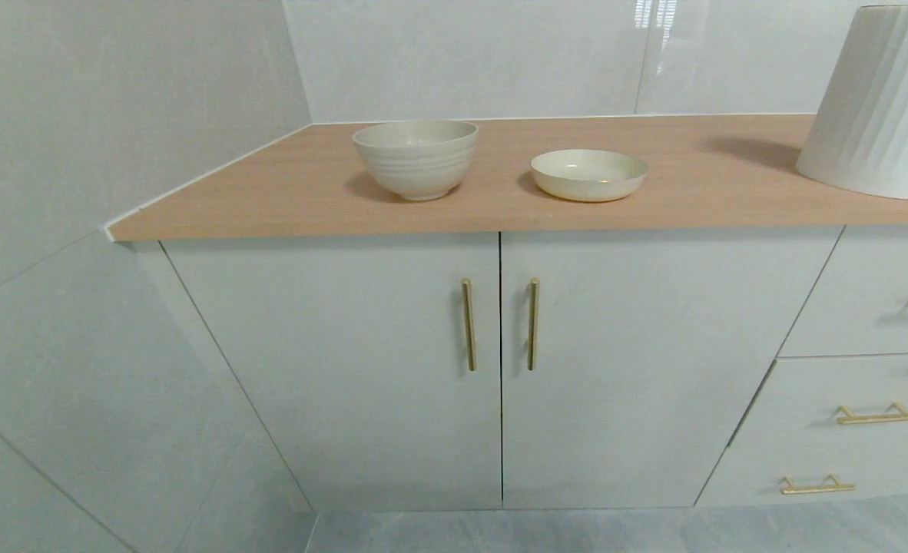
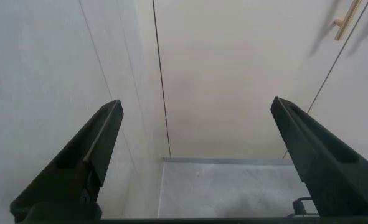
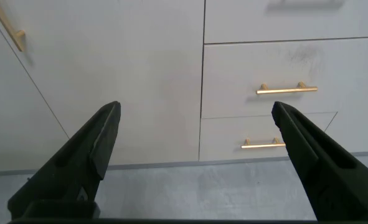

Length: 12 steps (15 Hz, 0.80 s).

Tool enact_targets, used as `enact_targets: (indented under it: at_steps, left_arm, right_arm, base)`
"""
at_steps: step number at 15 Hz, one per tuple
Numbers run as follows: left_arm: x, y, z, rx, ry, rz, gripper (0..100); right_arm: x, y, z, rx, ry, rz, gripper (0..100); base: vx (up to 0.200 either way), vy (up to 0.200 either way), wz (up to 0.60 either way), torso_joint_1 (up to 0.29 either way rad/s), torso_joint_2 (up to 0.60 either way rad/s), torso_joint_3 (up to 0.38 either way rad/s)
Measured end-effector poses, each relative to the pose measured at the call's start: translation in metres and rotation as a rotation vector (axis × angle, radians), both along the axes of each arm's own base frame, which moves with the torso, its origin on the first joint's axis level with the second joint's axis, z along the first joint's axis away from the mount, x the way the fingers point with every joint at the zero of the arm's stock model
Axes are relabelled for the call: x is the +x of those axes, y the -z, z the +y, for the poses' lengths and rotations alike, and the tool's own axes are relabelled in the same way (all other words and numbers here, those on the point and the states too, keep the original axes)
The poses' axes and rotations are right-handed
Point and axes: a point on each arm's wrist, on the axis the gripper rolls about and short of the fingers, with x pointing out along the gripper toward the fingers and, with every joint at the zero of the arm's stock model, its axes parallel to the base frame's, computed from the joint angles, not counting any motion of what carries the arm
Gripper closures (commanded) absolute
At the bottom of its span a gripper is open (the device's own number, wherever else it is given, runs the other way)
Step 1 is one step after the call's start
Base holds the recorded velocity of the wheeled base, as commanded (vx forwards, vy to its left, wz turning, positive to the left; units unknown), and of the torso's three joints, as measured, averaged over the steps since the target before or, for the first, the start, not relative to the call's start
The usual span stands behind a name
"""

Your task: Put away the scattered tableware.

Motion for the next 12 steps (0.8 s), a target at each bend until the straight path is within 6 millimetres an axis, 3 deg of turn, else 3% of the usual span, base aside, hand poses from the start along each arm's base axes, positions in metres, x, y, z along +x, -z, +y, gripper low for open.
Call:
enact_targets:
  at_steps: [12]
  left_arm:
    - [0.0000,0.0000,0.0000,0.000,0.000,0.000,0]
  right_arm:
    - [0.0000,0.0000,0.0000,0.000,0.000,0.000,0]
  base:
    - [0.000,0.000,0.00,0.000,0.00,0.000]
